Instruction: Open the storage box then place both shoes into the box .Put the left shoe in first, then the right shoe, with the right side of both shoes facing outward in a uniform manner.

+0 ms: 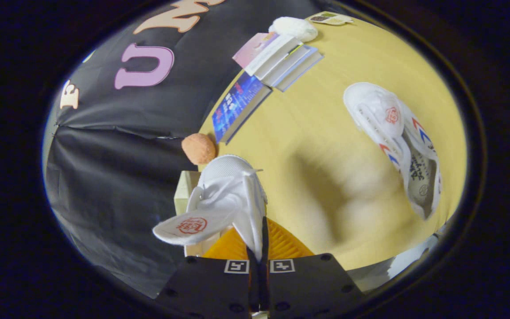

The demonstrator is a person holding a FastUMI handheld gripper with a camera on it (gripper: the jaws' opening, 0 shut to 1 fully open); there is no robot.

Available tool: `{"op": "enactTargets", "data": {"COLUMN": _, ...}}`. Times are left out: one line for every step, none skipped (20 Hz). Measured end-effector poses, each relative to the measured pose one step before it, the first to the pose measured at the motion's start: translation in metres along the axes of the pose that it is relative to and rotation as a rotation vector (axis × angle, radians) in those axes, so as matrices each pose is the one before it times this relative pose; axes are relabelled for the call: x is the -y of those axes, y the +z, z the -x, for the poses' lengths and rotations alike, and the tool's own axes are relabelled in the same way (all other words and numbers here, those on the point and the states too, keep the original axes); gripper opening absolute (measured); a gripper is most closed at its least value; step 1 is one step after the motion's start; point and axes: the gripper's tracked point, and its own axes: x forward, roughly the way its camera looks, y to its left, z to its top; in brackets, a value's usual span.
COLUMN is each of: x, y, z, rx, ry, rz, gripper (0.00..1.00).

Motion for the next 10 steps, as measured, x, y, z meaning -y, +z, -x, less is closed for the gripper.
{"op": "enactTargets", "data": {"x": -0.01622, "y": -0.00319, "z": 0.00449, "rx": 0.00053, "ry": 0.01363, "rz": 0.01872, "gripper": 0.03}}
{"op": "enactTargets", "data": {"x": -0.01622, "y": -0.00214, "z": 0.00208, "rx": 0.00166, "ry": 0.01039, "rz": 0.02232, "gripper": 0.03}}
{"op": "enactTargets", "data": {"x": -0.01804, "y": -0.00164, "z": 0.00078, "rx": -0.00039, "ry": 0.01294, "rz": 0.02357, "gripper": 0.03}}
{"op": "enactTargets", "data": {"x": -0.01992, "y": -0.0018, "z": 0.00022, "rx": -0.00152, "ry": 0.01804, "rz": 0.02003, "gripper": 0.03}}
{"op": "enactTargets", "data": {"x": -0.02161, "y": -0.00126, "z": -0.00229, "rx": -0.00194, "ry": 0.02592, "rz": 0.01741, "gripper": 0.03}}
{"op": "enactTargets", "data": {"x": -0.02053, "y": -0.00161, "z": -0.00539, "rx": -0.00906, "ry": 0.02664, "rz": 0.01584, "gripper": 0.03}}
{"op": "enactTargets", "data": {"x": -0.01853, "y": -0.00347, "z": -0.00848, "rx": -0.01183, "ry": 0.01815, "rz": 0.00813, "gripper": 0.03}}
{"op": "enactTargets", "data": {"x": -0.01379, "y": -0.00218, "z": -0.01075, "rx": -0.01058, "ry": 0.00758, "rz": 0.00548, "gripper": 0.03}}
{"op": "enactTargets", "data": {"x": -0.01045, "y": -0.00289, "z": -0.01076, "rx": -0.00819, "ry": -0.00367, "rz": 0.00948, "gripper": 0.03}}
{"op": "enactTargets", "data": {"x": -0.00976, "y": -0.00293, "z": -0.0116, "rx": -0.00515, "ry": -0.00787, "rz": 0.00957, "gripper": 0.03}}
